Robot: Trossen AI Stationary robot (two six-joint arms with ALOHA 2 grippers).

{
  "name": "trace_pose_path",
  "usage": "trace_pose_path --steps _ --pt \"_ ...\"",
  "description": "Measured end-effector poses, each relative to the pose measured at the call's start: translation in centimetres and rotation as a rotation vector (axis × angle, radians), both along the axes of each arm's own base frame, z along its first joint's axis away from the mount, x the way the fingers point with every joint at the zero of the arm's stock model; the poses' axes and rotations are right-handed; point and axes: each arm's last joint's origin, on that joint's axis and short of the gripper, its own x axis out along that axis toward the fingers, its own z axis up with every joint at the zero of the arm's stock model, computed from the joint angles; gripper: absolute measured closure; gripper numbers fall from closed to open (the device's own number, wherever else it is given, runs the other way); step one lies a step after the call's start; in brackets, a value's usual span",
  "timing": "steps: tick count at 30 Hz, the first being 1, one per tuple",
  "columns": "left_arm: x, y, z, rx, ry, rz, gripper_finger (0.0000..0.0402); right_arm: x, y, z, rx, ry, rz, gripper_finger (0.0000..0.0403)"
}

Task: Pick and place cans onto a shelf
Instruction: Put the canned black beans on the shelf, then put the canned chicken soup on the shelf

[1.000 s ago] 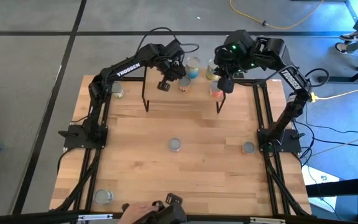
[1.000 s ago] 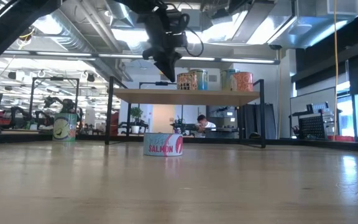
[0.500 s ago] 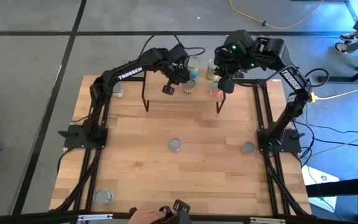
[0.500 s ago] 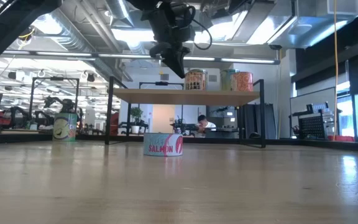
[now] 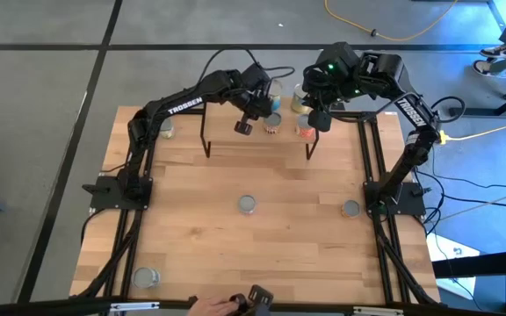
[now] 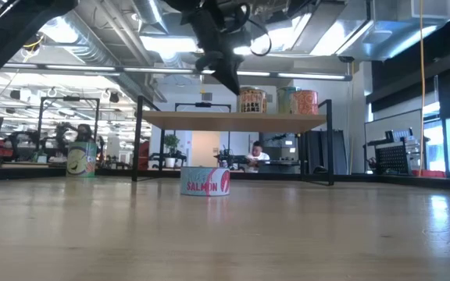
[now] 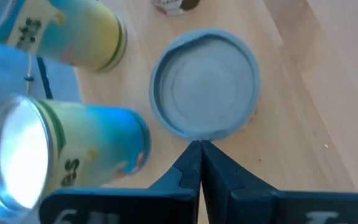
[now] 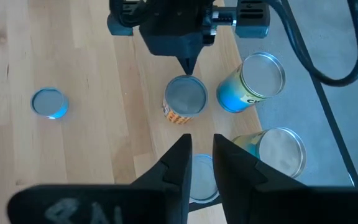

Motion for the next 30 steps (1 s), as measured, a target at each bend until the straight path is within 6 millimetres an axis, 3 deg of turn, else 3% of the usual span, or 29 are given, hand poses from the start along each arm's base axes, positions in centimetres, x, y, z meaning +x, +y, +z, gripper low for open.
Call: trace_pose_path --steps 3,7,15,21,30 --pt "-0.7 -0.4 0.6 0.000 0.028 0.065 0.0401 0.0 0.0 0.0 0.000 0.000 0.000 0.0336" --pt "-2.5 -2.4 3.0 -0.021 0.037 0.152 0.0401 0.0 0.0 0.0 0.000 0.000 0.000 0.0336" --pt "-6.0 -7.7 6.6 -0.197 0.056 0.418 0.0402 -0.1 0.1 -0.1 0.006 0.019 0.003 0.0336" --pt "-9.3 -12.1 8.5 -0.244 0.151 0.442 0.0402 -0.2 0.1 -0.2 0.009 0.024 0.003 0.0336" --pt "-13.3 -13.8 10.9 -0.356 -0.035 0.800 0.0401 -0.1 0.1 -0.2 0.009 0.023 0.004 0.0336"
